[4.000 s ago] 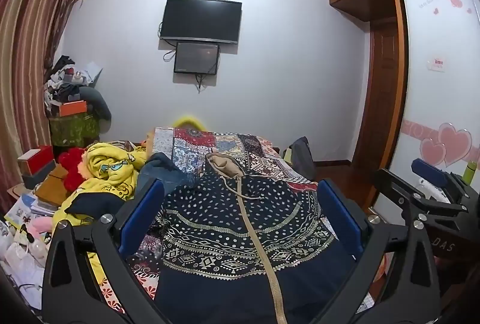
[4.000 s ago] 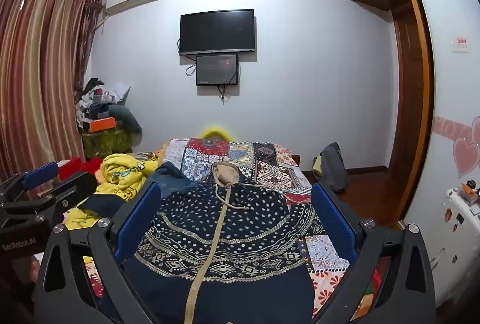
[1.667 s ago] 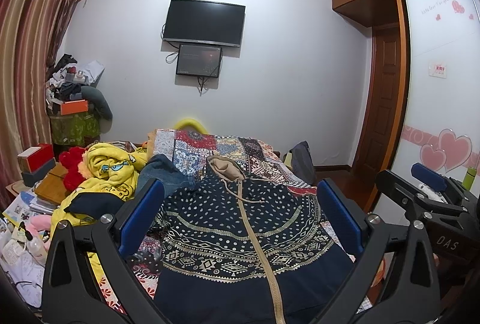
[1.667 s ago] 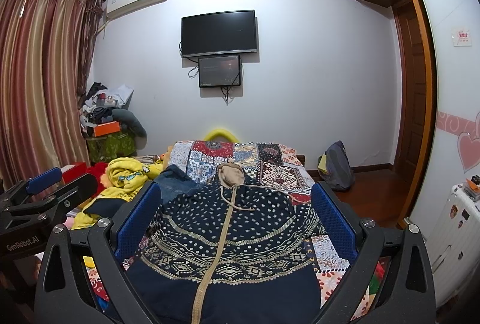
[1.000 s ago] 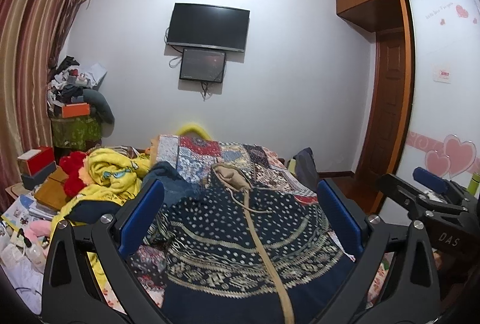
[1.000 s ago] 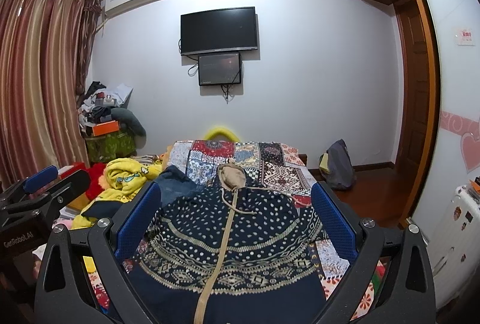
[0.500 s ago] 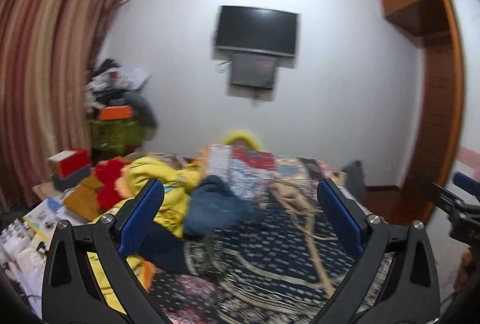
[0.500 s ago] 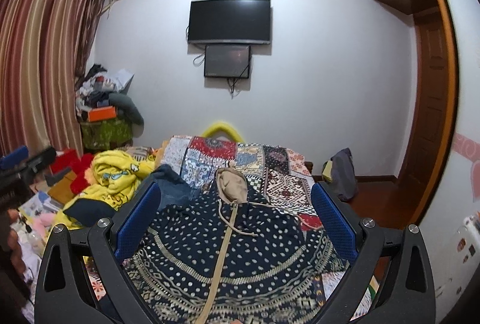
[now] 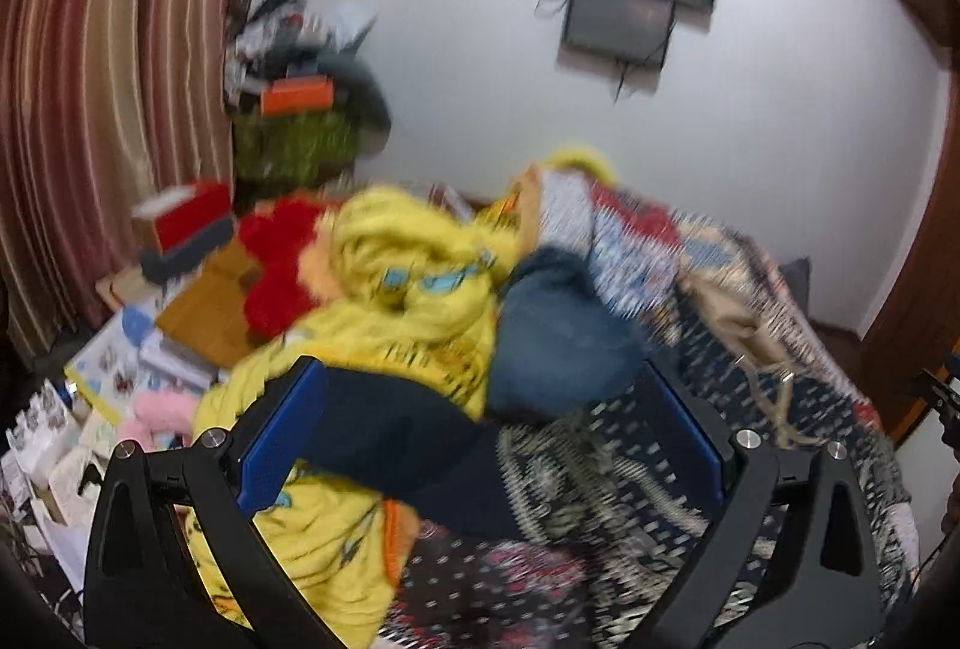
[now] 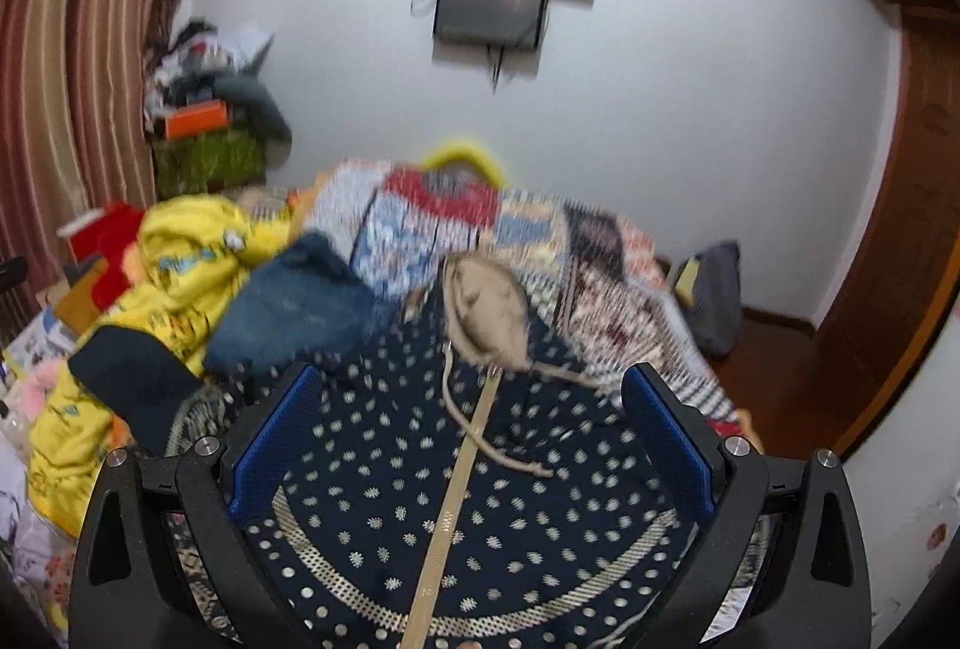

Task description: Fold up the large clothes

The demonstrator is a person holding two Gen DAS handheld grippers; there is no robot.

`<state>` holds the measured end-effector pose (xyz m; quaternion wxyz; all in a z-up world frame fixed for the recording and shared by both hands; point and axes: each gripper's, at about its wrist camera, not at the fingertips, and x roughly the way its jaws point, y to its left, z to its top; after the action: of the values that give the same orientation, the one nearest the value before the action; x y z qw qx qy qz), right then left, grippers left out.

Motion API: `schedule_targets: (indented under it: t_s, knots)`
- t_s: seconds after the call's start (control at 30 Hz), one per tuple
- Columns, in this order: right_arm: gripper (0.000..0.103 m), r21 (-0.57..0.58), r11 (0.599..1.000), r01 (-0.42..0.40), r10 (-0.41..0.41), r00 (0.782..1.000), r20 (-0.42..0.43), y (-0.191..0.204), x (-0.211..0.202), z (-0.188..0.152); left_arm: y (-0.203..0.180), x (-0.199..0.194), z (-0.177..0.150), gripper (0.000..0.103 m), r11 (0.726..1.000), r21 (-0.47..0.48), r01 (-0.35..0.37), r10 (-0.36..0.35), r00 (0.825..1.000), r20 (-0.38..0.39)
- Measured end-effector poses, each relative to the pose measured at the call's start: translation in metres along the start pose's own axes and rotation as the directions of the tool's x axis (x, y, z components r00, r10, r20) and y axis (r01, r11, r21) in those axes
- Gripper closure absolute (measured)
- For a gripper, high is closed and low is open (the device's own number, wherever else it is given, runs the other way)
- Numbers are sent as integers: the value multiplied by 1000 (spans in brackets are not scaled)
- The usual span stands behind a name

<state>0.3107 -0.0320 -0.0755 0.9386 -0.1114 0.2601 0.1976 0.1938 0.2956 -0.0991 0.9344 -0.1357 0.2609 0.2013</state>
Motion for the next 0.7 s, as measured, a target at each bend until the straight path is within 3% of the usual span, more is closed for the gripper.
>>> schedule_targets:
  t_s: [0.13, 0.23, 0.33, 0.4, 0.47, 0.5, 0.63, 0.7]
  knots:
    - [4, 17, 999, -44, 46, 990, -134, 2, 50, -11, 34, 51, -24, 1, 997, -63, 45, -55, 984, -172]
    - [4, 13, 998, -68, 69, 966, -248, 6, 81, -24, 58, 85, -49, 1, 980, -167, 105, -151, 944, -293]
    - [4, -5, 996, -92, 85, 940, -330, 13, 106, -36, 70, 112, -70, 8, 972, -212, 105, -179, 913, -368]
    - [4, 2, 993, -119, 112, 923, -368, 16, 120, -42, 77, 133, -81, 18, 968, -235, 88, -183, 890, -419]
    - [4, 16, 990, -140, 135, 910, -392, 17, 128, -44, 84, 147, -86, 26, 968, -242, 61, -167, 879, -446]
    - [4, 22, 989, -147, 143, 902, -407, 18, 133, -45, 87, 155, -88, 36, 970, -240, 35, -145, 876, -459]
    - [4, 2, 991, -137, 125, 900, -418, 24, 141, -45, 97, 179, -86, 46, 965, -263, 1, -130, 872, -473]
    - [4, -11, 991, -137, 119, 898, -423, 25, 144, -45, 97, 190, -86, 64, 974, -223, -39, -76, 871, -486]
